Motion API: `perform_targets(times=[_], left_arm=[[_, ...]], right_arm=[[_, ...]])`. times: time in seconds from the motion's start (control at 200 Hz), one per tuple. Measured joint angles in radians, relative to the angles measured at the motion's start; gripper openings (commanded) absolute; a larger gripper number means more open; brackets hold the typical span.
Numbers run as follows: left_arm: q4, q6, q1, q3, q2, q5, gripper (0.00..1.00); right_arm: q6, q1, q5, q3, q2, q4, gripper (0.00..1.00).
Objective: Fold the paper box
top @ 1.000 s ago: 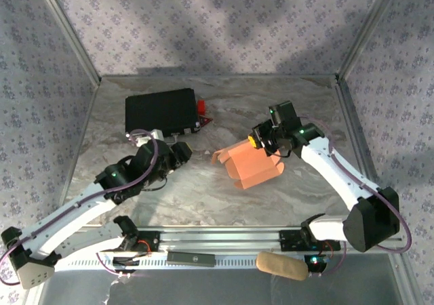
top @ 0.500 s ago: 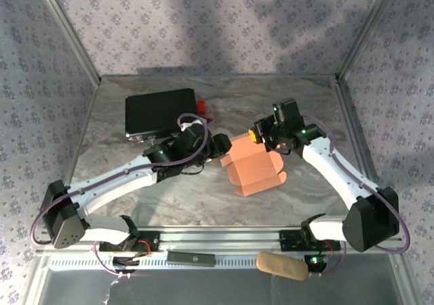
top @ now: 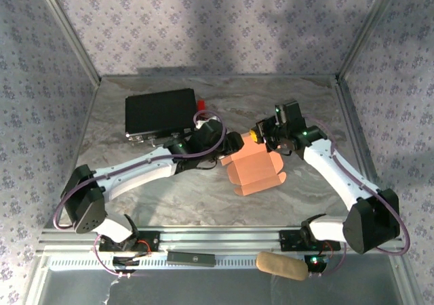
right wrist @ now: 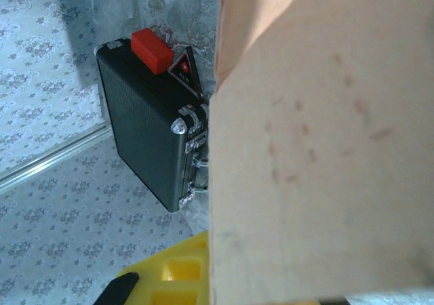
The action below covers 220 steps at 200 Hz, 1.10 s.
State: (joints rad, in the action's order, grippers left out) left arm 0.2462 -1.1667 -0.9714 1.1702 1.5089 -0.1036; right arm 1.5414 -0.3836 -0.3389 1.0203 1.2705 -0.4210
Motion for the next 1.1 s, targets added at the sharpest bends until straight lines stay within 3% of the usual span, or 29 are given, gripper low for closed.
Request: perform_targets(times=[0.17,0.28,0.415,0.47,0.59,0.67,0.79,1.099], left_arm=[[-0.063,0.012,0.000,0.023,0.032,0.003,0.62],[-0.100,0.031,0.000,0.003,0.016,0.003,0.67],[-0.109,0.056,0.010,-0.158,-0.183,-0.031,0.70],[-0.110,0.048,0.059,-0.230,-0.298,-0.002,0.61],[-0.170,0.029,0.294,-0.349,-0.402,0.078,0.43],[-0.268,0.013,0.376,-0.432,-0.350,0.135,0.30],[-0.435,-0.014,0.377,-0.544,-0.154,0.228,0.16],[-0.940,-0.087,0.263,-0.632,0.139,0.271,0.21]], right_arm=[[0.007,0.008,-0.003,-0.018,-0.034,0.009,0.00],[0.011,0.034,-0.017,-0.023,-0.044,0.010,0.00],[0.013,0.081,-0.043,-0.023,-0.062,0.007,0.00],[0.015,0.098,-0.050,-0.023,-0.075,0.002,0.00],[0.023,0.121,-0.065,-0.019,-0.105,-0.011,0.00],[0.034,0.127,-0.075,-0.008,-0.109,-0.017,0.00],[0.056,0.135,-0.086,0.000,-0.110,-0.016,0.00],[0.144,0.174,-0.127,-0.001,-0.108,0.023,0.00]])
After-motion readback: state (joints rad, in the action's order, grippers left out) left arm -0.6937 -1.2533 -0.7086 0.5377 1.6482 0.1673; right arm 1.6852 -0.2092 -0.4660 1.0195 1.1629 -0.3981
